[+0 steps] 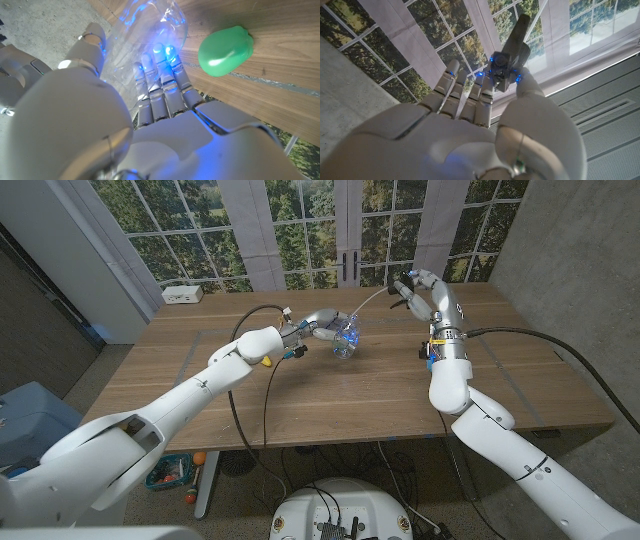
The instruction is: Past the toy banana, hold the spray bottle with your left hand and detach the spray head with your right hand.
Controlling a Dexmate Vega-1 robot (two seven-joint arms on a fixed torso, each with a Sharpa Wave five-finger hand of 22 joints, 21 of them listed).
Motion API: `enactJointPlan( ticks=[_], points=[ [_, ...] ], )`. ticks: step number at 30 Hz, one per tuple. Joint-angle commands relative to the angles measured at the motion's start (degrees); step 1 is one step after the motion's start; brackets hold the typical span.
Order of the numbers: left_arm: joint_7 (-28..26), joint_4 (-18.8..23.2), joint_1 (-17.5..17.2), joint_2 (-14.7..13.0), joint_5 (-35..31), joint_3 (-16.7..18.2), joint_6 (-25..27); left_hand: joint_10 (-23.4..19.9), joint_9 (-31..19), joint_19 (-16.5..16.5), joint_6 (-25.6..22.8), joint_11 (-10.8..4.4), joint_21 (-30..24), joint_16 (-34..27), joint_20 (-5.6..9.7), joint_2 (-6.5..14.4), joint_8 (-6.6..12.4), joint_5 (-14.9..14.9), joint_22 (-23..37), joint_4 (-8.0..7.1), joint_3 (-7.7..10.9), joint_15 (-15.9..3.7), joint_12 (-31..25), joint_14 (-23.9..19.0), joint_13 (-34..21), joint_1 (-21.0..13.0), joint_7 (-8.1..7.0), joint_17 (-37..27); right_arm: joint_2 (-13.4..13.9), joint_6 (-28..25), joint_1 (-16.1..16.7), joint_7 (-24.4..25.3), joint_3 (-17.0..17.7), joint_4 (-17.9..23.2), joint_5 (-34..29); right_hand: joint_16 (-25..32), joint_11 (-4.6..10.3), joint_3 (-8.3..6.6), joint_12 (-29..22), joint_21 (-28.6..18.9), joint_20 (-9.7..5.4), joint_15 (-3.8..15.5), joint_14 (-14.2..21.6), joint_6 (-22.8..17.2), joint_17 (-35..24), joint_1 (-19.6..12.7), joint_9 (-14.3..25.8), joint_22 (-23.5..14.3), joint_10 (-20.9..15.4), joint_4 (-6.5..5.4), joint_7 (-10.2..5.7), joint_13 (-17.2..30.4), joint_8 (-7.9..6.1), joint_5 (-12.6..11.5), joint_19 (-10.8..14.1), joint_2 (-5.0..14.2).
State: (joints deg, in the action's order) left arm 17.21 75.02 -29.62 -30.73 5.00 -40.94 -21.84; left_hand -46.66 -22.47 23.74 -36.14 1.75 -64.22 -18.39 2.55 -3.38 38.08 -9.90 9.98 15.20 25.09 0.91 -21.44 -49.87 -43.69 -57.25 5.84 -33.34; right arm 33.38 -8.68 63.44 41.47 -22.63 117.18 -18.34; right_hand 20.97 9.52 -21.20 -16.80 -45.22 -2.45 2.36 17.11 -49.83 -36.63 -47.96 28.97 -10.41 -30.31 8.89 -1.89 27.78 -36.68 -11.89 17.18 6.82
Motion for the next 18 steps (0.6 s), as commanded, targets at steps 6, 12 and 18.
enactJointPlan(
  ticks=[6, 12, 18],
  points=[
    [-1.91, 3.04, -1.74, -1.13, -0.88, 0.57, 1.48, -13.96, -0.06, -0.33, -10.02, -13.29, -0.29, -0.2, 4.94, 11.71, 0.35, -0.39, 0.27, -5.37, 5.69, -14.56, -0.3, -8.19, -0.36, -10.16, -9.17, -0.35, -3.72, 4.67, 0.58, 6.76, 0.85, -4.1, -2.32, 0.25, 2.23, -1.25, 0.09, -0.39, -3.79, 9.39, 0.35, -1.8, -0.26, -1.75, 0.77, -0.06, -2.77, -1.7, -1.9, 0.57, -0.95, -0.23, -0.04, 2.83],
    [-3.95, 2.6, -3.32, -0.9, -0.4, 1.38, -0.52, -13.92, -0.03, -0.38, -10.07, -13.29, -0.35, -0.12, 4.92, 11.69, 0.31, -0.39, 0.27, -5.36, 5.71, -14.56, -0.18, -8.17, -0.4, -10.15, -9.05, -0.4, -4.14, 4.7, 0.64, 6.9, 0.98, -4.45, -2.54, 0.52, 2.25, -1.2, 0.14, -0.49, -3.63, 9.41, 0.66, -1.86, -0.43, -1.7, 0.65, -0.05, -2.86, -1.72, -1.94, 0.8, -1.03, -0.23, 0.1, 2.81],
    [-8.24, 0.31, -6.05, 0.62, 0.94, 3.07, -5.1, -13.46, 0.34, -0.71, -9.85, -13.3, -0.37, 0.3, 4.79, 11.58, -0.05, -0.35, 0.26, -5.28, 5.72, -14.59, 0.48, -7.78, 0.08, -10.2, -9.18, -0.21, -4.58, 3.8, 0.82, 6.54, 1.15, -4.28, -2.25, 0.64, 2.23, -1.21, 0.2, -0.59, -3.47, 9.43, 0.8, -1.84, -0.52, -1.66, 0.48, -0.05, -2.91, -1.71, -1.93, 1.03, -1.04, -0.24, 0.25, 2.78]
  ],
)
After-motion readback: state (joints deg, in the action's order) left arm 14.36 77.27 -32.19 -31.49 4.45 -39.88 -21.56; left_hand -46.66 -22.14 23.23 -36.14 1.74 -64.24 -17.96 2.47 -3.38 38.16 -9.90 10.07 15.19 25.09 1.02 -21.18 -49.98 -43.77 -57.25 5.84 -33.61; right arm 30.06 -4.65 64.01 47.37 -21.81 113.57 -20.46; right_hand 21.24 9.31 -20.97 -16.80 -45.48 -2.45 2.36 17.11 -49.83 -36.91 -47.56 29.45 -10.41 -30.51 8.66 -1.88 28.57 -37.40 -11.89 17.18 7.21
